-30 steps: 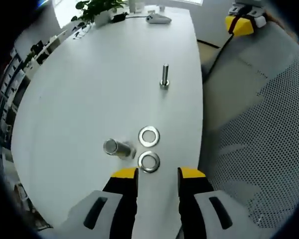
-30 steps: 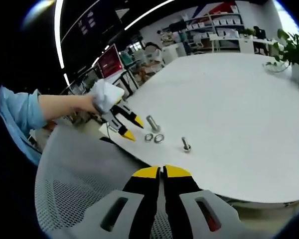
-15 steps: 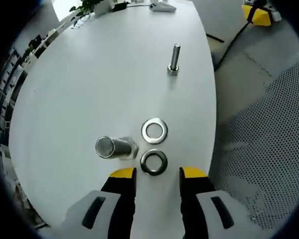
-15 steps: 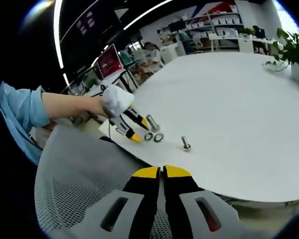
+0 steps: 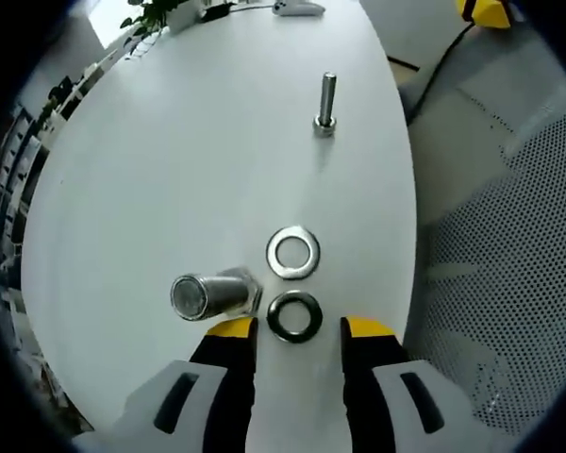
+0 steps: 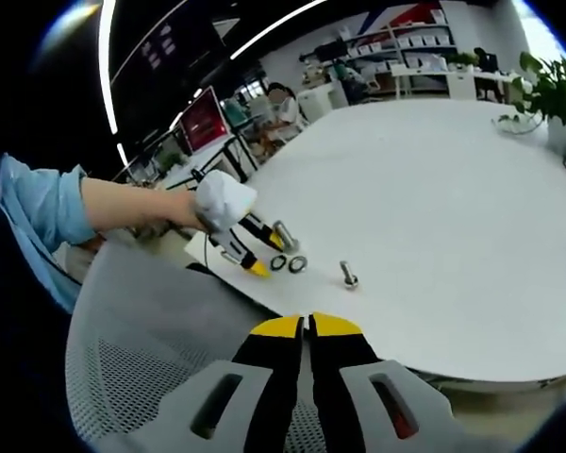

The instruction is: Place the washer onto the threaded stud by aligning its center hole with the stud, sliding it down to the base, and recovering from edge contact or off-axis alignment until the washer reaches the visible bottom stop.

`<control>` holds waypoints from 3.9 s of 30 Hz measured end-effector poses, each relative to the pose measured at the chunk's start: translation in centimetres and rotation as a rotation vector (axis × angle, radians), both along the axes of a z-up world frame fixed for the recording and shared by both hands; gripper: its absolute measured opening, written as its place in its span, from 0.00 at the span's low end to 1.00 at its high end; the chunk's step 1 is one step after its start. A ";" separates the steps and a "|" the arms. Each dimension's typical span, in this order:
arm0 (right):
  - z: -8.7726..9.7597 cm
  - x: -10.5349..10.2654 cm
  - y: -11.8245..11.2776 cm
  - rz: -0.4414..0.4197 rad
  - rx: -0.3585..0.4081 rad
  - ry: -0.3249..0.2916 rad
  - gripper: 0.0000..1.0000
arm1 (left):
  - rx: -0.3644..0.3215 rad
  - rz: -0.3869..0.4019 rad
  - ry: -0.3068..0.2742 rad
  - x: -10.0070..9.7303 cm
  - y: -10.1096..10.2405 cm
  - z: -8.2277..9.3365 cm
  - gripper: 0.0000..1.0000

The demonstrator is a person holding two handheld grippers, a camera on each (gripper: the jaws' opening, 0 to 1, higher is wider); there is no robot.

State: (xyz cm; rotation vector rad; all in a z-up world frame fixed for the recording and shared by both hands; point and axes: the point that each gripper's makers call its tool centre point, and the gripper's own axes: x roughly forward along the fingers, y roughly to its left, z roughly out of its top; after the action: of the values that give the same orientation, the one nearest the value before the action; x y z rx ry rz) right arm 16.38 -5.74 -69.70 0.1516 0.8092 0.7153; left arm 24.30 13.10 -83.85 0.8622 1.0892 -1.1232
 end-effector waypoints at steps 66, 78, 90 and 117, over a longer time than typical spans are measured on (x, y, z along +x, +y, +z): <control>0.2 0.1 0.1 -0.001 0.019 -0.010 0.06 | 0.107 -0.020 -0.013 0.3 -0.1 0.0 0.20; 0.3 0.3 0.0 -0.017 0.020 -0.010 0.06 | 0.086 0.018 -0.020 0.8 0.1 0.3 0.20; 0.5 0.7 -0.3 -0.041 0.018 -0.029 0.05 | 0.069 0.069 -0.023 1.5 0.4 2.1 0.19; 0.5 0.6 -0.2 -0.033 0.025 -0.030 0.05 | 0.038 0.063 -0.049 3.2 -1.5 7.9 0.19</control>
State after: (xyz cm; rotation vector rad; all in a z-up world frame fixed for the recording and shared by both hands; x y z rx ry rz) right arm 16.97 -5.98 -69.15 0.1753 0.7676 0.6953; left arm 27.53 11.57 -75.93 0.8750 1.0928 -1.0276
